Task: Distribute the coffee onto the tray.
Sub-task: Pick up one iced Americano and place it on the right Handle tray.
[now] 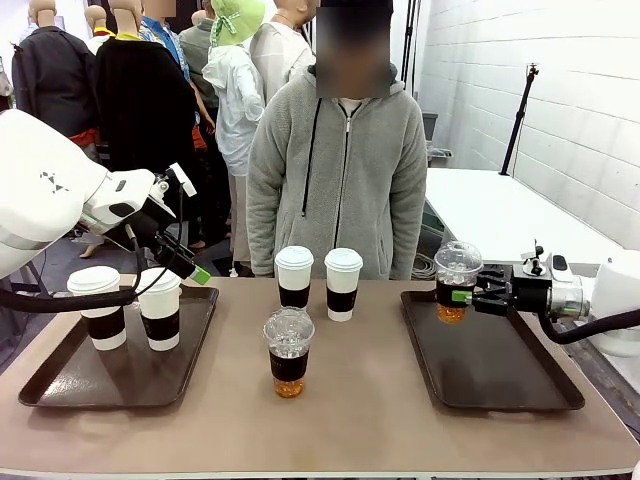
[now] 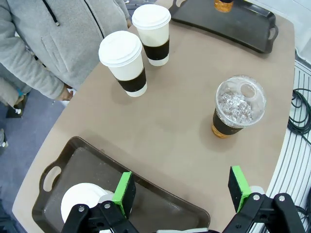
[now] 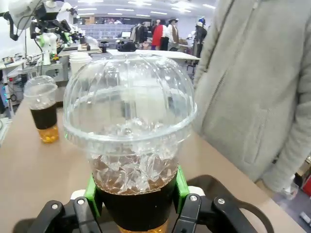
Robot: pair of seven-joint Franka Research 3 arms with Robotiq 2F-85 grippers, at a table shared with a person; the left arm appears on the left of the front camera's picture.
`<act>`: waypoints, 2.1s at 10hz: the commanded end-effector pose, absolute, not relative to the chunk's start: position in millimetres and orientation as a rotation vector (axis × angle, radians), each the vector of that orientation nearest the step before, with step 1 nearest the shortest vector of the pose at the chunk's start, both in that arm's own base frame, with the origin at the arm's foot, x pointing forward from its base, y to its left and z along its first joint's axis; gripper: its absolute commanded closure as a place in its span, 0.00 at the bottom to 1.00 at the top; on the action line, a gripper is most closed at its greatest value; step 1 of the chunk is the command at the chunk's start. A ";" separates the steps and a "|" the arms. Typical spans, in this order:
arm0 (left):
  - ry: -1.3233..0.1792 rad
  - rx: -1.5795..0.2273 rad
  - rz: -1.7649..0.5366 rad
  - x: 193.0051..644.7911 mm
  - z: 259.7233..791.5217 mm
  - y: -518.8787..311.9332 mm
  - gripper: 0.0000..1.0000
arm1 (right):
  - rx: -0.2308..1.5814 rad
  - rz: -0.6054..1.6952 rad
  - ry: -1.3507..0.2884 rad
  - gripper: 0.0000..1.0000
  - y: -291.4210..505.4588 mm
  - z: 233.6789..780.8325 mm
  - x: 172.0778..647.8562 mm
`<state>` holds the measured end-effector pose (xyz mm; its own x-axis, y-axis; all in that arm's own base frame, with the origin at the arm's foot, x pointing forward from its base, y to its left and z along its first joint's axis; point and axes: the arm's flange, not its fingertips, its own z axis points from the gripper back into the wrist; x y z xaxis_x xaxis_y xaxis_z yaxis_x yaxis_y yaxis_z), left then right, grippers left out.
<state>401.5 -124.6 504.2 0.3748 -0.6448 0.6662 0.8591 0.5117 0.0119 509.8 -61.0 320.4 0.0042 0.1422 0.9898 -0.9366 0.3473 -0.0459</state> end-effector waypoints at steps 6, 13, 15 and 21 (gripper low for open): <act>-0.686 -0.387 -1.010 404.2 501.1 -121.6 0.00 | 0.843 0.972 -1.275 0.33 -84.8 289.9 571.2; -0.686 -0.387 -1.010 404.2 501.1 -121.6 0.00 | 0.801 0.976 -1.268 0.33 -88.8 280.0 578.4; -0.686 -0.387 -1.010 404.2 501.1 -121.6 0.00 | 0.822 0.976 -1.309 0.33 -88.3 274.5 584.6; -0.686 -0.387 -1.010 404.2 501.1 -121.6 0.00 | 0.828 0.956 -1.318 0.33 -85.7 249.0 601.7</act>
